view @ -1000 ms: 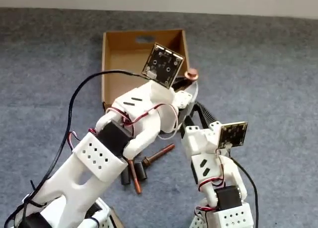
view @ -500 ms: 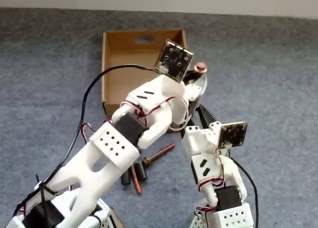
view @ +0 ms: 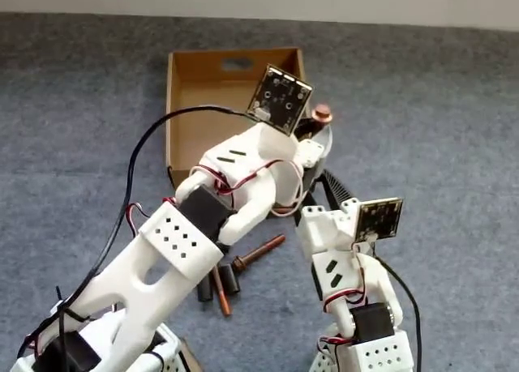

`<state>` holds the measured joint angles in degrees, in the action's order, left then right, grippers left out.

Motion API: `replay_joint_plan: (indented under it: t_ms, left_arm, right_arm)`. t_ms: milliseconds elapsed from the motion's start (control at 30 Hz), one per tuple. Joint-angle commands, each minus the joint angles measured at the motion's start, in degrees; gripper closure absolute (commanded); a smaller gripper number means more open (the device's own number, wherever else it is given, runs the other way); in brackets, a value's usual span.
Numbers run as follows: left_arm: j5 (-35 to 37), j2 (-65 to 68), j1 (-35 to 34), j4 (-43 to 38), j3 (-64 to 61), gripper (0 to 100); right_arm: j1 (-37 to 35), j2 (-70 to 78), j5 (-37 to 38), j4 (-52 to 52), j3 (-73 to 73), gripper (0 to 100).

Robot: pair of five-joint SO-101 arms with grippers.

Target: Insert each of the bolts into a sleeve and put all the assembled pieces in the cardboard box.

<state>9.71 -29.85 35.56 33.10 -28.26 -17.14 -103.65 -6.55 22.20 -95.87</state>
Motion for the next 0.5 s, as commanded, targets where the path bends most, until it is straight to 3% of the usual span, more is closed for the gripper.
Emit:
replay_joint_plan:
  t_ms: [0,467]
  left_arm:
    - [0.53,-2.42,0.66,0.44,2.68,99]
    - [0.53,-2.42,0.75,-3.78,2.33,99]
  right_arm:
    - [0.57,-0.57,0.62,-1.54,-2.86,99.1]
    - [0.57,-0.57,0.62,-1.54,-2.77,99.1]
